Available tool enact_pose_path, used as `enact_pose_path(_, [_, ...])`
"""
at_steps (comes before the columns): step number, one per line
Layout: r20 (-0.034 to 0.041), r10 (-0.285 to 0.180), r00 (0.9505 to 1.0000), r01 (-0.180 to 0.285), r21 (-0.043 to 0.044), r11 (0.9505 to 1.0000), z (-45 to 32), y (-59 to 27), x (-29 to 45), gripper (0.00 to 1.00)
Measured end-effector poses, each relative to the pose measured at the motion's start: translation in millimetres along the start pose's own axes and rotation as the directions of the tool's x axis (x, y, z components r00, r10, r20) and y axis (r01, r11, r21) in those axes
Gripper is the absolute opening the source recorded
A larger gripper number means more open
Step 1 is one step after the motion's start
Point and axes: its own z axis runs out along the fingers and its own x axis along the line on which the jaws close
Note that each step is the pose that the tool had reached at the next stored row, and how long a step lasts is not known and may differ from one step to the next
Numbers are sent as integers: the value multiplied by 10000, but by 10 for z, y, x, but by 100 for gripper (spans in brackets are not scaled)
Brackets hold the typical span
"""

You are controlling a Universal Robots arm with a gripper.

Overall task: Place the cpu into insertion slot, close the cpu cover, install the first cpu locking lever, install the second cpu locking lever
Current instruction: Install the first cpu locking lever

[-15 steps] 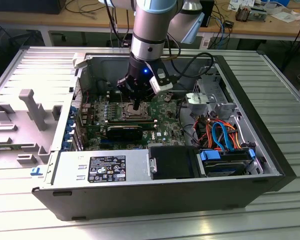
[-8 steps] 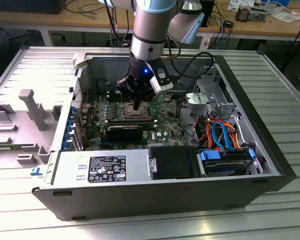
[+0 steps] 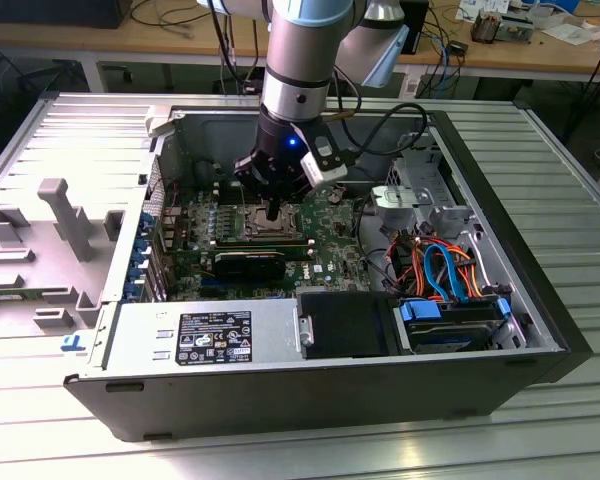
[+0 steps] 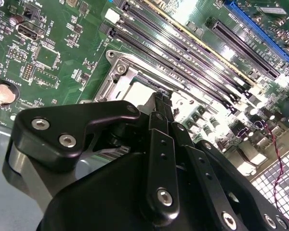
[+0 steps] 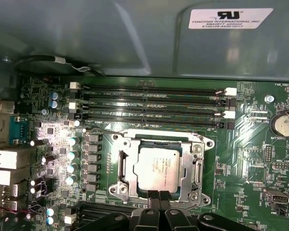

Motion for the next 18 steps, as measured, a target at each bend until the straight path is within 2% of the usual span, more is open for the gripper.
enact_pose_path(18, [12, -378, 9993, 378, 46, 9993, 0, 0, 0, 11])
